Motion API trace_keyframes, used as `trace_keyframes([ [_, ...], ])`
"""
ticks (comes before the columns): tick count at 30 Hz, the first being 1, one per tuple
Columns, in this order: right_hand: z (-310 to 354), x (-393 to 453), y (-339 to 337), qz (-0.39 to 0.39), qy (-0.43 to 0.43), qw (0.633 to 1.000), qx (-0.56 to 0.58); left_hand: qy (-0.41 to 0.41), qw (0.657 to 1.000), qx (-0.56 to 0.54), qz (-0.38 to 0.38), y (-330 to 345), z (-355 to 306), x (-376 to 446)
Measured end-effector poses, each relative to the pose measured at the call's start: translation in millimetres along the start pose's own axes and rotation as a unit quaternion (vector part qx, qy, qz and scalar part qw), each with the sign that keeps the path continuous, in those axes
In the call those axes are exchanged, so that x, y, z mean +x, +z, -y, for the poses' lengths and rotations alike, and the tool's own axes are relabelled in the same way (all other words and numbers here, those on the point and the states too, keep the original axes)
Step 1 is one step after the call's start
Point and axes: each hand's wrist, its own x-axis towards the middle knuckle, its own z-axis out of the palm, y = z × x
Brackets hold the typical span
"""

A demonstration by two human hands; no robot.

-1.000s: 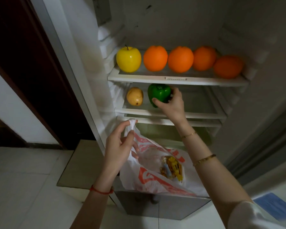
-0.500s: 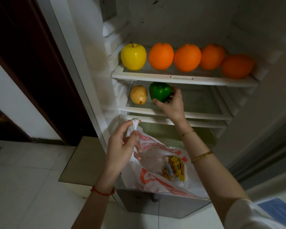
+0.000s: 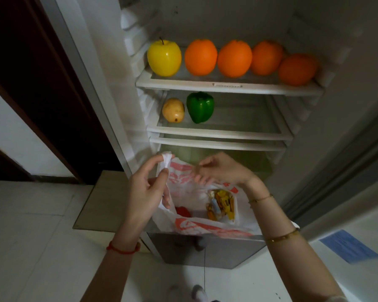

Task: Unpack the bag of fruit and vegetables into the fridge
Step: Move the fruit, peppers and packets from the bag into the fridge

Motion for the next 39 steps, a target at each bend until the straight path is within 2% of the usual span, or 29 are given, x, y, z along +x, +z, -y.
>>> trace_keyframes([
  [2, -16, 2, 17, 0.055, 0.057, 0.995, -0.065, -0.001, 1.0, 0.005, 0.002, -1, 1, -6],
  [5, -45, 15, 45, 0.069, 0.11, 0.981, -0.147, 0.001, 1.0, 0.008, 0.011, -3, 2, -14],
  [7, -67, 24, 63, 0.07, 0.157, 0.956, -0.239, 0.001, 1.0, 0.009, 0.016, -5, 2, -20],
  [9, -89, 30, 82, 0.049, 0.192, 0.959, -0.205, 0.003, 1.0, 0.006, 0.018, -7, 3, -24],
  [11, -110, 36, 101, 0.041, 0.182, 0.967, -0.174, 0.001, 1.0, 0.003, 0.013, -8, 5, -28],
  [14, -135, 49, 122, 0.028, 0.177, 0.957, -0.229, -0.015, 1.0, -0.001, 0.008, -11, 8, -33],
  [19, -143, 66, 139, 0.016, 0.181, 0.949, -0.257, -0.015, 0.999, 0.006, 0.029, -17, 9, -39],
  [24, -151, 73, 146, 0.024, 0.136, 0.948, -0.287, -0.018, 0.999, -0.008, 0.029, -16, 11, -34],
  [34, -173, 71, 135, -0.024, 0.141, 0.972, -0.184, -0.004, 0.999, -0.019, 0.047, -4, 5, -18],
  [36, -162, 67, 122, -0.057, 0.144, 0.974, -0.166, 0.002, 0.998, -0.018, 0.054, -1, 4, -14],
  [39, -125, 51, 91, -0.111, 0.096, 0.982, -0.119, 0.008, 0.998, -0.021, 0.062, 3, 2, -7],
])
